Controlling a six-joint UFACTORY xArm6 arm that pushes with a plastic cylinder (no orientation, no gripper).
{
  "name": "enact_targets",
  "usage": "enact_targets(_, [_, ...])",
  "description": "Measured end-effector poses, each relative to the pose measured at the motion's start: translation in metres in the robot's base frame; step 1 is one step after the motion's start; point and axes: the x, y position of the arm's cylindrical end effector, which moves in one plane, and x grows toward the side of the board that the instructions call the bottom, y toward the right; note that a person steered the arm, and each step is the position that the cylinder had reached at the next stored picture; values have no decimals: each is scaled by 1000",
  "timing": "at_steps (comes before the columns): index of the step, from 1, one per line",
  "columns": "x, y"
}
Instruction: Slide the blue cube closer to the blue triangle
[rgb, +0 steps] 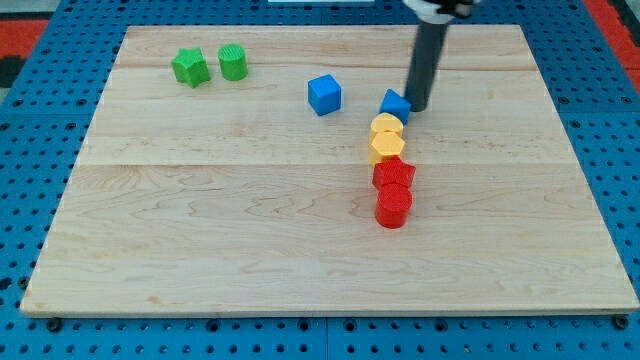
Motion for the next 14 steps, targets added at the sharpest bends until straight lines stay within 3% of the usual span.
enact_targets(3, [-13, -10])
enact_targets(4, [-71, -10])
enact_targets(5, [-121, -50])
enact_targets(6, [-114, -130])
enact_targets(7, [-77, -198])
enact_targets(8, [-36, -205])
enact_targets(9, [-7, -147])
enact_targets(10, [-4, -87])
enact_targets(14, [-84, -65])
